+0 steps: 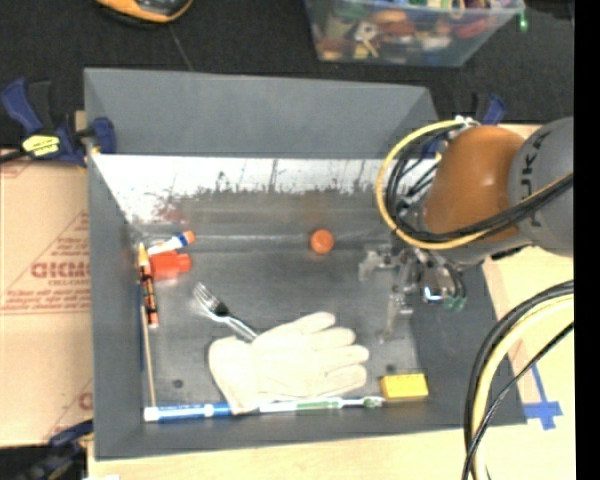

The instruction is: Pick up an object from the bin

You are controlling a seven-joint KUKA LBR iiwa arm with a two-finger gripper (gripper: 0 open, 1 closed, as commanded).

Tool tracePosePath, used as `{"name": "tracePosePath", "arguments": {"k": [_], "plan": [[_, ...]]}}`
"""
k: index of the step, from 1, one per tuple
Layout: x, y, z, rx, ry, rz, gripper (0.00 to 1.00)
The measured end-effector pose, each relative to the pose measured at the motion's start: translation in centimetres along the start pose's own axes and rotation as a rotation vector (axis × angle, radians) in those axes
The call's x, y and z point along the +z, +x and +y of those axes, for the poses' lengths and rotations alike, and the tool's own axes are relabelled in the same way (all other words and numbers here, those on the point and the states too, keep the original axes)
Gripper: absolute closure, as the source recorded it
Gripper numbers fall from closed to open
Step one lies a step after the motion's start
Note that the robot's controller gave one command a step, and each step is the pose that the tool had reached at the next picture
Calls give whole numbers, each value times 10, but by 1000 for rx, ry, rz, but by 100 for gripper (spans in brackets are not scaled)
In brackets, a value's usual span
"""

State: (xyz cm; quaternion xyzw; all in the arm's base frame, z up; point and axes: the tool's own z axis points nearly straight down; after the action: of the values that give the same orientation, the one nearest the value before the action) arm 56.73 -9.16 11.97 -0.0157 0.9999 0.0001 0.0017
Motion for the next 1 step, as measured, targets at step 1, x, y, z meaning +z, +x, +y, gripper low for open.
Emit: {"name": "tracePosePath", "arguments": {"k": [1], "plan": [[15, 15, -19, 55, 3, -3, 0]]}}
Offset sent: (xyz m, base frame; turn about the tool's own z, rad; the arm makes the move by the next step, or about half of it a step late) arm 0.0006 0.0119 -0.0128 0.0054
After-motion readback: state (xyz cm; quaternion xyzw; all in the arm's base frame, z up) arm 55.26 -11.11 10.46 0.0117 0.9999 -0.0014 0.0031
